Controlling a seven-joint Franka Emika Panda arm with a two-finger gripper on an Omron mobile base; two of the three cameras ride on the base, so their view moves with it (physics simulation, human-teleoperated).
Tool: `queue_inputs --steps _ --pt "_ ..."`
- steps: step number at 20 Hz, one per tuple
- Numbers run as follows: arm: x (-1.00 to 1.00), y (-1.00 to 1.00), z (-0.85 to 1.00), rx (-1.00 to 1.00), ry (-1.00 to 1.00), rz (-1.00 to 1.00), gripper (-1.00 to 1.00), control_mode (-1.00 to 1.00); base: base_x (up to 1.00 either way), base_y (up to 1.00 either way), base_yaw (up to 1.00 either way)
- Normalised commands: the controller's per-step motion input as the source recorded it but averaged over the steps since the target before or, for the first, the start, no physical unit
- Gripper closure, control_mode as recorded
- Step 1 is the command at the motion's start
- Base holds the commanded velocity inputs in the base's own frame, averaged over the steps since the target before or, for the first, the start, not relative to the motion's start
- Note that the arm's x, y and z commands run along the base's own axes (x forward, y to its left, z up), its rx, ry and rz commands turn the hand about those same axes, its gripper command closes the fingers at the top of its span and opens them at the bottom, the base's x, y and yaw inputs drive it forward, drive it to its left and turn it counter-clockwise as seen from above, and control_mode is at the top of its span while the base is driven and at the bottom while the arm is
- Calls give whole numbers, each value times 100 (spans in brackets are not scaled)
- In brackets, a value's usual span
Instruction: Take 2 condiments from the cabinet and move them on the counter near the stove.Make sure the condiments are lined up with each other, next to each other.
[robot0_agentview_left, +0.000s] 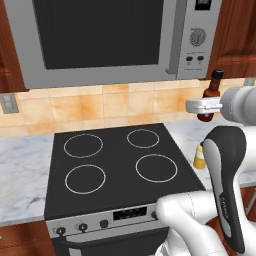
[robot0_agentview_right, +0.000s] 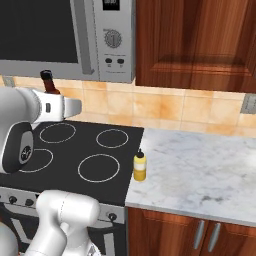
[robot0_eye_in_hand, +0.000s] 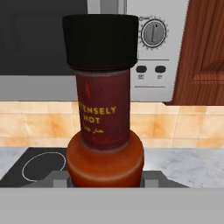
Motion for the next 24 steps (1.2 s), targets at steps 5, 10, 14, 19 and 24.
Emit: queue_inputs --steps 5,10,14,19,24 --pt "0 0 0 0 0 0 100 100 10 -1 0" --pt "0 0 0 0 0 0 100 100 -7 -6 1" --pt "-32 -38 -10 0 0 8 100 -100 -6 -7 2" --pt "-28 -56 -26 0 0 15 100 -100 0 0 0" --pt "-5 -59 -27 0 0 15 100 -100 0 0 0"
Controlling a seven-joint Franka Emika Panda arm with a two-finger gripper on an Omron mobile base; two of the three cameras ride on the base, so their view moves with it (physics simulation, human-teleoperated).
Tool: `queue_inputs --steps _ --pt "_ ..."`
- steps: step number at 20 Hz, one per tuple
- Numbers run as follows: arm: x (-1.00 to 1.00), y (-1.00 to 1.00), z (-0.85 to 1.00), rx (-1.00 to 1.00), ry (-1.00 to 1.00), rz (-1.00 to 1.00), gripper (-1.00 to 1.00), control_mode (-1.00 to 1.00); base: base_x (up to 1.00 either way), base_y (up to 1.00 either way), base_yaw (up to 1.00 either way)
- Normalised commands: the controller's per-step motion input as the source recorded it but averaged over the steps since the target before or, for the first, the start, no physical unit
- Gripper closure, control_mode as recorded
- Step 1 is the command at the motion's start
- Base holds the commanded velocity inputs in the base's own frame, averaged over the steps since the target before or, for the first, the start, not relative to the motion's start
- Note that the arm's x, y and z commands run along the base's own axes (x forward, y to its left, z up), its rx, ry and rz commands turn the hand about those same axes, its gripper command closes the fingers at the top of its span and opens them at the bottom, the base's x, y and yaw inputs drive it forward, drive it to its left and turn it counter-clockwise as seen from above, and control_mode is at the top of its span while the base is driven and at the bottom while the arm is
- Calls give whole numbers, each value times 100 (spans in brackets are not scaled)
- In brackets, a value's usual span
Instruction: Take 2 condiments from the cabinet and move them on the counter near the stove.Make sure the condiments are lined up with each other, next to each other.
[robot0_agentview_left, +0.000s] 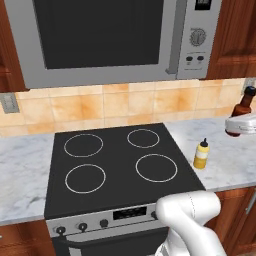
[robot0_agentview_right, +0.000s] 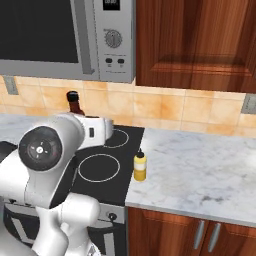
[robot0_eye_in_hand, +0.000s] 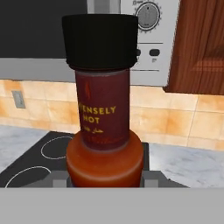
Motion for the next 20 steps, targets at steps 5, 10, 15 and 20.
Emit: queue_inputs --steps 5,10,15,20 --pt "-4 -79 -50 0 0 15 100 -100 0 0 0" --pt "1 -54 -79 -4 -7 5 100 -100 0 0 0" --pt "7 -21 -81 -5 -4 13 100 -100 0 0 0" --pt "12 -2 -56 0 -1 17 100 -100 0 0 0"
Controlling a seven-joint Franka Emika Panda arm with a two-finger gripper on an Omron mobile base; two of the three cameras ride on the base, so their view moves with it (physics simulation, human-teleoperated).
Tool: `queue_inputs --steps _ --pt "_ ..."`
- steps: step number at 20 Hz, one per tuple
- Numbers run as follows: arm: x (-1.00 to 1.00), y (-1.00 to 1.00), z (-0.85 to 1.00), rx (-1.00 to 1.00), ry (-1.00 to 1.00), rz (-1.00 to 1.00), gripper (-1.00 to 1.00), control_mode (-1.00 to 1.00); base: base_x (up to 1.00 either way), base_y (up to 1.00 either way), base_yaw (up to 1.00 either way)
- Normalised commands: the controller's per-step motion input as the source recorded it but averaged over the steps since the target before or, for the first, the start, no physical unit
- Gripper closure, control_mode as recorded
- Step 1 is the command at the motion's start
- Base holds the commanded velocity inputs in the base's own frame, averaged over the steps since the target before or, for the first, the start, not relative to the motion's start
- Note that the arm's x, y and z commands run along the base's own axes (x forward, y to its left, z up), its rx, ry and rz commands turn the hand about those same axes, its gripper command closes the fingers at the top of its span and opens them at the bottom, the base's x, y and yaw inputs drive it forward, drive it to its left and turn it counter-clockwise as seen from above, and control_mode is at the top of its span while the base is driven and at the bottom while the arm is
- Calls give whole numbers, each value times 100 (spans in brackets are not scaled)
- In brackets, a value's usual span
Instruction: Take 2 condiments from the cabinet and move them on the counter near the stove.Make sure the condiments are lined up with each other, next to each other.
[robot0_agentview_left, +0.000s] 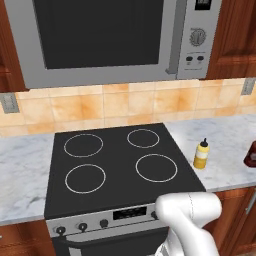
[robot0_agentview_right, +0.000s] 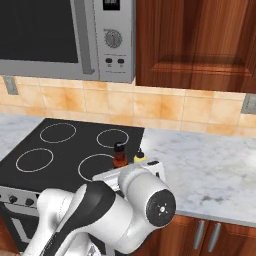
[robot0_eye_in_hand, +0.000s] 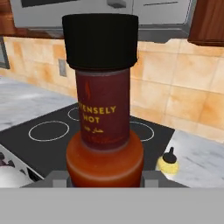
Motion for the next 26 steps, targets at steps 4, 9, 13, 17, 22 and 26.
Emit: queue_inputs --steps 4,9,13,17,22,26 --pt "17 -1 -52 0 0 17 100 -100 0 0 0" --pt "22 -3 -40 0 0 7 100 -100 0 0 0" --pt "27 -7 -26 0 0 0 100 -100 0 0 0" --pt "10 0 -15 0 0 0 100 -100 0 0 0" --pt "9 0 -13 0 0 0 100 -100 0 0 0" --pt "23 0 -12 0 0 0 100 -100 0 0 0"
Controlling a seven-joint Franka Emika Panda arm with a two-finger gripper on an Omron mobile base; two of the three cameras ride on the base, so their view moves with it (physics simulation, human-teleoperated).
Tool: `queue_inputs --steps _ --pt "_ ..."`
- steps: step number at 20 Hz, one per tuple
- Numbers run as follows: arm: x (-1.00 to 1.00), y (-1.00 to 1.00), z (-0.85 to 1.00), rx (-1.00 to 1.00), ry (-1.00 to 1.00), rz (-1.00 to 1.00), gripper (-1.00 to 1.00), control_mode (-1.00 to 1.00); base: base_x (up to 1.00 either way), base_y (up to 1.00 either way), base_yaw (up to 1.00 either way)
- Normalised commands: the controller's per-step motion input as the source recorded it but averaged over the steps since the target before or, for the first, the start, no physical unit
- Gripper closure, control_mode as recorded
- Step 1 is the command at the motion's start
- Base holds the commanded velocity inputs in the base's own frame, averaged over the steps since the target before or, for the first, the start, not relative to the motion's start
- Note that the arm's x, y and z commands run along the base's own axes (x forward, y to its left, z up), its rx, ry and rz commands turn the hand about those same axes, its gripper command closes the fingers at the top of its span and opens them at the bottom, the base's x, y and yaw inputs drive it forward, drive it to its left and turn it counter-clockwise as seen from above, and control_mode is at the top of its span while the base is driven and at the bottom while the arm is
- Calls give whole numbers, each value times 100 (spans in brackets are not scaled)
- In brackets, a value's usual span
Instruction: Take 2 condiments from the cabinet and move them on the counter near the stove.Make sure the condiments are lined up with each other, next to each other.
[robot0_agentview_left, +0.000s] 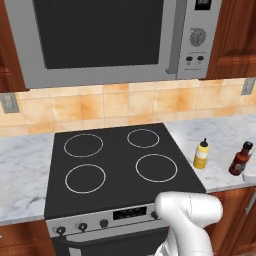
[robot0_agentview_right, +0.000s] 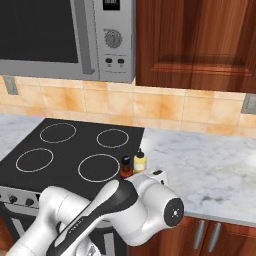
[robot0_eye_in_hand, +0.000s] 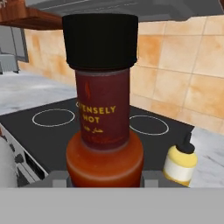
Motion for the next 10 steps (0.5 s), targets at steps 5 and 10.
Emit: queue_inputs --steps 5,10 --pt "23 0 -17 0 0 0 100 -100 0 0 0" --pt "26 -1 -23 0 0 0 100 -100 0 0 0"
